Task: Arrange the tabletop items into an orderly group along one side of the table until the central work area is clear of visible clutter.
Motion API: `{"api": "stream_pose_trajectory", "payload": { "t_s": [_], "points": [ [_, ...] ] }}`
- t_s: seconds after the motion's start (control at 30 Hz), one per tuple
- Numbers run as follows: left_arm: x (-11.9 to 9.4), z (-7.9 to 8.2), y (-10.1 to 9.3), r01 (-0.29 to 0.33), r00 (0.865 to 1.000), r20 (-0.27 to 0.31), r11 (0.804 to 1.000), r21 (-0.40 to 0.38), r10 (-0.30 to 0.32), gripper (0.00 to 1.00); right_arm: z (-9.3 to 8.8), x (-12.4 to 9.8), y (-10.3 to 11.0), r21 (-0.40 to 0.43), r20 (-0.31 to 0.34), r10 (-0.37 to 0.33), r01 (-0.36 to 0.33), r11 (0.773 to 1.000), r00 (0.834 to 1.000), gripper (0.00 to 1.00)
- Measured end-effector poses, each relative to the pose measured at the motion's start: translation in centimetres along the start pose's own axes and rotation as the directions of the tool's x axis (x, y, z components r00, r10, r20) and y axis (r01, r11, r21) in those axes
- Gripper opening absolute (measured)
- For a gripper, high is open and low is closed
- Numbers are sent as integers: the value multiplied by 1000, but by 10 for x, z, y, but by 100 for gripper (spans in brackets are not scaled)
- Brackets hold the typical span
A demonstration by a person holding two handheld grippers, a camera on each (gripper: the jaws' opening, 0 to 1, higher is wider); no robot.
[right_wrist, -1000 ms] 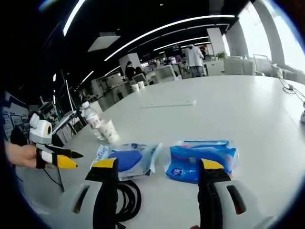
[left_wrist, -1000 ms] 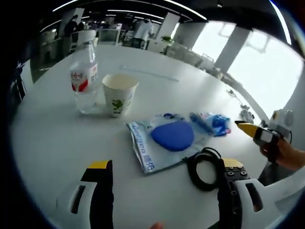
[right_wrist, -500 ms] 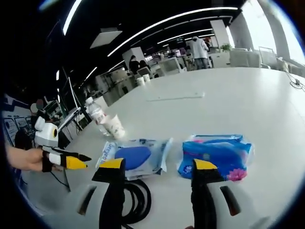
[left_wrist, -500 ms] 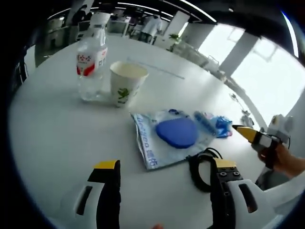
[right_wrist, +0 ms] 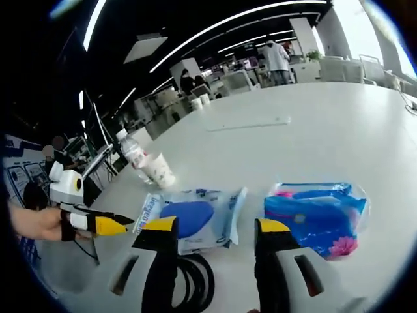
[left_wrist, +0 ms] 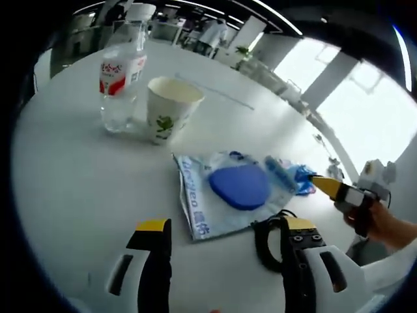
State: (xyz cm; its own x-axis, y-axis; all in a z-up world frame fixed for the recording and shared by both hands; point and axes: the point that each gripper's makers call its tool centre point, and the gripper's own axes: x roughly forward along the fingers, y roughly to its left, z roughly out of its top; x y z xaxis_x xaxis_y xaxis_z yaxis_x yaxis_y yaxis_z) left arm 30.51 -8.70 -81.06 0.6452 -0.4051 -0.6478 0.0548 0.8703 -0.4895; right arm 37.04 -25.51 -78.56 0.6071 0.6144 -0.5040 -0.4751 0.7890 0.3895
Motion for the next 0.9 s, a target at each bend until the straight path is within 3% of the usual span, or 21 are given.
{"api": "stream_pose_trajectory", "payload": {
  "t_s": [0.23, 0.37, 0.53, 0.67, 0.8, 0.9],
  "points": [
    [4, -5, 10, -25, 999, -24, 999, -41, 24, 60, -11, 13, 2, 30, -50, 14, -12, 999, 999, 36],
    [7, -6, 13, -25, 999, -24, 998, -55, 24, 49, -18, 19, -2, 24, -90, -2, 5, 1000, 996, 31],
    [12, -8, 16, -33, 999, -29, 996, -82, 31, 47, -22, 21, 0, 26, -109, 3, 0, 1000, 994, 28],
    [14, -9, 17, -32, 999, -38, 997, -69, 30, 40, -24, 22, -2, 27, -123, -5, 9, 1000, 992, 20],
    [17, -9, 20, -25, 999, -33, 994, -110, 22, 32, -27, 23, -8, -1, -135, -24, 25, 1000, 991, 8],
    [16, -10, 26, -43, 998, -47, 995, -94, 38, 19, -24, 21, -11, -3, -127, -32, 32, 999, 991, 0]
  ]
}}
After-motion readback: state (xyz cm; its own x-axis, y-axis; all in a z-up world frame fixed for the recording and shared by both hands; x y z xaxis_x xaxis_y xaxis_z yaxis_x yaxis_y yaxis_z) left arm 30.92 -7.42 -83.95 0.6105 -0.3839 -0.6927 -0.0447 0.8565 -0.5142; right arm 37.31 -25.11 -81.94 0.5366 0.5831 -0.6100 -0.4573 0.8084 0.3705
